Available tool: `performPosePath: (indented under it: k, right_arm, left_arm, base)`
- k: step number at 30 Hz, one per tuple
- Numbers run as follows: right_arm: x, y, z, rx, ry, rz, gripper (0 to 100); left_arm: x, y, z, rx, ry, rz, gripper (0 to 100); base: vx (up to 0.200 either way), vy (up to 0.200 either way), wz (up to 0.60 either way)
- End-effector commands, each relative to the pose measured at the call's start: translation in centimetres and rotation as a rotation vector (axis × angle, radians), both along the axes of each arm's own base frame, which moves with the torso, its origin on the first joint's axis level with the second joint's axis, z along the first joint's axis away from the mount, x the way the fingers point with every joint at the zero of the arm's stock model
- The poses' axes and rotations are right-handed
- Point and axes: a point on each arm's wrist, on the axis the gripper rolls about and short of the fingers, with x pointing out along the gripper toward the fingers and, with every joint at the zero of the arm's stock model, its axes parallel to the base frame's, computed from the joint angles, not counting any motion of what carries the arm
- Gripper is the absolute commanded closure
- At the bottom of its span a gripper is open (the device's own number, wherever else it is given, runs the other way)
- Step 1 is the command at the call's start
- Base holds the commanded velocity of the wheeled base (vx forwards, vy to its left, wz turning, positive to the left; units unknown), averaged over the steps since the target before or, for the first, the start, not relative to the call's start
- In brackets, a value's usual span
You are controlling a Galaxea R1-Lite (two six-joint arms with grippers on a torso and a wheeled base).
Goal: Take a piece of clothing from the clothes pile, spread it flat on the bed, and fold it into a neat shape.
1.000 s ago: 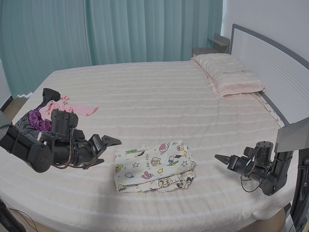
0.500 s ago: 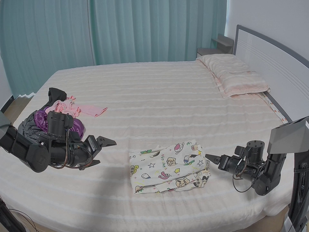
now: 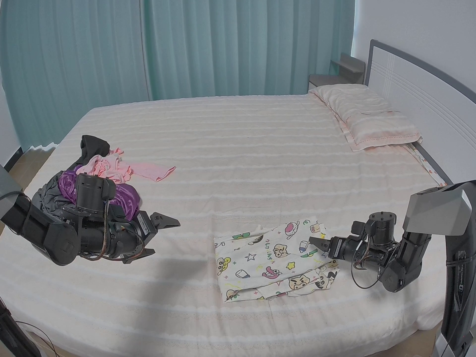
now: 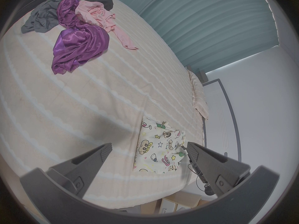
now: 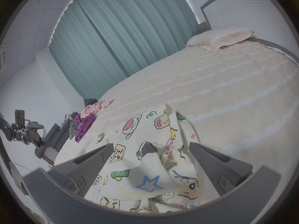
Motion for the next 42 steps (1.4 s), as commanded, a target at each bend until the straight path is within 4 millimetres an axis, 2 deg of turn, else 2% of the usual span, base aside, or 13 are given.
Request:
performPosePath:
  k: [1,2,3,14,23,30,42]
  right_arm:
    - [-0.2,0.0,-0.5,-0.011,0.014,0.005,0]
    - [-0.2,0.0,-0.5,-0.011,0.014,0.005,0]
    - [-0.5,-0.1,-0.7,-0.027,0.021,0.011,100]
    - [-2.0,-0.5,-0.6,-0.046,0.024,0.019,100]
    - [-4.2,-1.5,-0.8,-0.054,0.053,0.005,100]
    - [-4.6,-2.0,0.6,-0.048,0.035,-0.005,100]
    - [-6.5,-2.4,0.6,-0.09,0.089,0.016,100]
  left_arm:
    - [0.0,0.0,-0.2,0.002,0.008,-0.001,0]
    - [0.0,0.0,-0.2,0.002,0.008,-0.001,0]
    - [0.0,0.0,-0.2,0.002,0.006,-0.001,0]
    - [0.1,0.0,-0.4,0.005,0.013,-0.001,0]
    - [0.1,0.0,-0.6,0.008,0.018,-0.002,0]
    - [0.2,-0.1,-0.7,0.009,0.019,-0.001,0]
    - [0.2,-0.1,-0.7,0.009,0.021,-0.001,0]
  base:
    - [0.0,0.0,0.0]
    - [0.0,0.0,0.0]
    - [0.0,0.0,0.0]
    - [0.0,0.0,0.0]
    - [0.0,0.0,0.0]
    - [0.0,0.0,0.0]
    - [0.0,0.0,0.0]
